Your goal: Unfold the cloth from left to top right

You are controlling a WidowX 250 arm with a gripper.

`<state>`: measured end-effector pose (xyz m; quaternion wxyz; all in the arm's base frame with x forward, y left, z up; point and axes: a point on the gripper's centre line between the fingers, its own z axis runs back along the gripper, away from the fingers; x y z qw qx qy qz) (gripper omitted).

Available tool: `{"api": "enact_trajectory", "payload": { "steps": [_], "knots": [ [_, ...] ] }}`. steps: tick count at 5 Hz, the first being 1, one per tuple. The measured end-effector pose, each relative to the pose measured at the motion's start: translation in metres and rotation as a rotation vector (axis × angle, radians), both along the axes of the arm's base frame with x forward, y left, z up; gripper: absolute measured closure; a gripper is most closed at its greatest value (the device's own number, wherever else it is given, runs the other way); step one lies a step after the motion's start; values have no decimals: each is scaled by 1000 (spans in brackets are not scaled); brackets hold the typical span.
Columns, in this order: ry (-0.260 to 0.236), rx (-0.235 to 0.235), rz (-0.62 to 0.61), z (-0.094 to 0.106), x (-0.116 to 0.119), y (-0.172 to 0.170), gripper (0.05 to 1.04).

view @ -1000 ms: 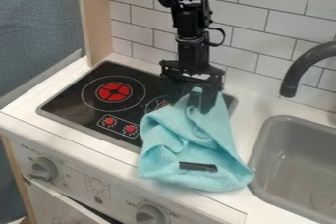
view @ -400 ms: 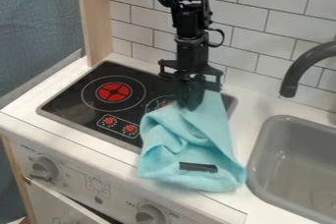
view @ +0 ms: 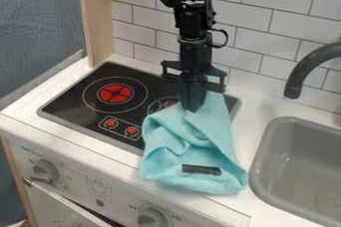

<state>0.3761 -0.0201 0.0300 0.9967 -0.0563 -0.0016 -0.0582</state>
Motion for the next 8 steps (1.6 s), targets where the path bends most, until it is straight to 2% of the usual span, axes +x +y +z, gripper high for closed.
{"api": "enact_trajectory", "payload": {
  "steps": [1,2,3,4,5,6,8],
  "knots": [
    [-15,-21,-16,9,0,-10,1033],
    [-68,-40,-33,37,0,-25,1033],
    [-79,-73,-48,48,4,-40,1033],
    [-112,-87,-67,60,12,-58,1033],
    [-86,-84,-72,40,14,-73,1033],
    [-86,-60,-69,25,22,-83,1033],
    [-46,-25,-56,-5,24,-86,1009]
  ]
}}
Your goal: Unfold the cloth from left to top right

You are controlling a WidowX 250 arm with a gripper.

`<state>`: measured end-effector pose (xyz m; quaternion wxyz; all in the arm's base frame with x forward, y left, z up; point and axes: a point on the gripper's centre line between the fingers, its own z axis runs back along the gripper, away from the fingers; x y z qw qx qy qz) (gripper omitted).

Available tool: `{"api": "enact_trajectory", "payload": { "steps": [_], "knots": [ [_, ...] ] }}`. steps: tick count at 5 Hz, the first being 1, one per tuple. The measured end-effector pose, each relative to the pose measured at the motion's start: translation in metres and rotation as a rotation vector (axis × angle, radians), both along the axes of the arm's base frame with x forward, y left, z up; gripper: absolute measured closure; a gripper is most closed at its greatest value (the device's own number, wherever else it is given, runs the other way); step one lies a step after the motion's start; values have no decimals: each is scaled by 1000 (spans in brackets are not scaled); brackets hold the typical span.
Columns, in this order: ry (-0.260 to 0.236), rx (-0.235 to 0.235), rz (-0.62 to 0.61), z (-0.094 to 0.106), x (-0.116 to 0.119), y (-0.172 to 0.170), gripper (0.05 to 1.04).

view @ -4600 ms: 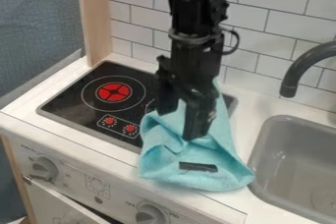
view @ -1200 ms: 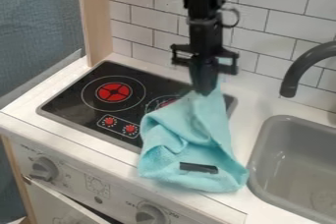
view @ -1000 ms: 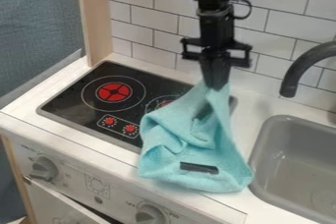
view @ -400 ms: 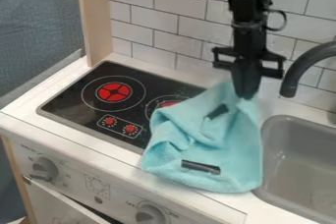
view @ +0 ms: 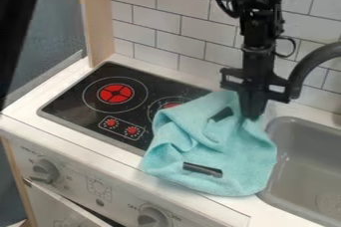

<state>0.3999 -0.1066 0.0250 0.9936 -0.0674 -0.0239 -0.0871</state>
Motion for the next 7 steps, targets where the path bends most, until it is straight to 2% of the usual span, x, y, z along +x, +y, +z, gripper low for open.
{"api": "enact_trajectory", "payload": {
  "steps": [1,2,3,4,5,6,7],
  "knots": [
    [19,-8,1,2,-2,-1,855],
    [10,-17,0,3,-1,-3,593],
    [6,-26,5,7,-4,-3,287],
    [-34,-35,-6,29,-4,-4,75],
    [-52,-30,-9,50,-7,-1,77],
    [-39,35,63,68,-14,11,85],
    [-42,37,69,69,-14,12,85]
  ]
}}
